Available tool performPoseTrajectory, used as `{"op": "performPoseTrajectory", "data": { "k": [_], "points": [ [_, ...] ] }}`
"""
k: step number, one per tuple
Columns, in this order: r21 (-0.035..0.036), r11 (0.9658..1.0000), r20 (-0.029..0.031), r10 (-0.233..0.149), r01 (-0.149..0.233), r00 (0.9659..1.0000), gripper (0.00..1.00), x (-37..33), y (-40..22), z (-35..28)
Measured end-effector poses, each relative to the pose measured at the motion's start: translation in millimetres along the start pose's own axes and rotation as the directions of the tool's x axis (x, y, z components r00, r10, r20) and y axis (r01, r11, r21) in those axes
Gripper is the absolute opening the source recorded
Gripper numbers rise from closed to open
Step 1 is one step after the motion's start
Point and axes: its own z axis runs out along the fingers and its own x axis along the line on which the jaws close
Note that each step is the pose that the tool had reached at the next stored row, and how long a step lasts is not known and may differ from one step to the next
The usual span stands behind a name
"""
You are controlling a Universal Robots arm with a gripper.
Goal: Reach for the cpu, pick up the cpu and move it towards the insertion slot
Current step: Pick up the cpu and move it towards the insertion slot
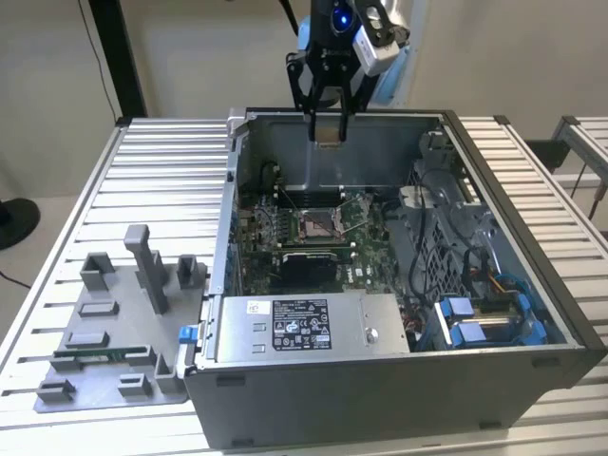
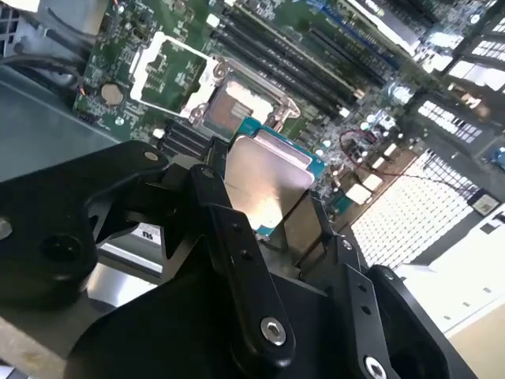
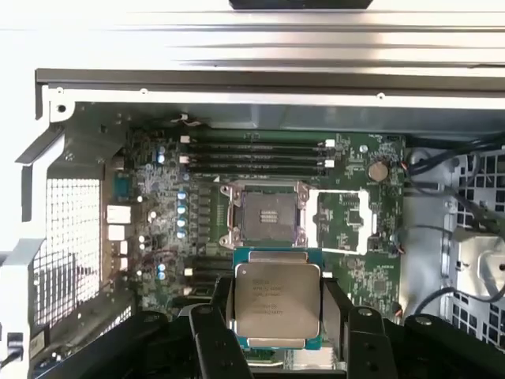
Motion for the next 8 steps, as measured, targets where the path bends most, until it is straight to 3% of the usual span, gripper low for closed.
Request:
{"op": "performPoseTrajectory", "data": {
  "k": [4, 8],
  "points": [
    [-0.0001, 1.0000, -0.0004, 0.000, 0.000, 1.0000, 0.00, 0.1, 11.6, 6.0],
    [0.0000, 1.0000, -0.0012, 0.000, 0.000, 1.0000, 0.00, 0.1, 17.5, 9.0]
  ]
}}
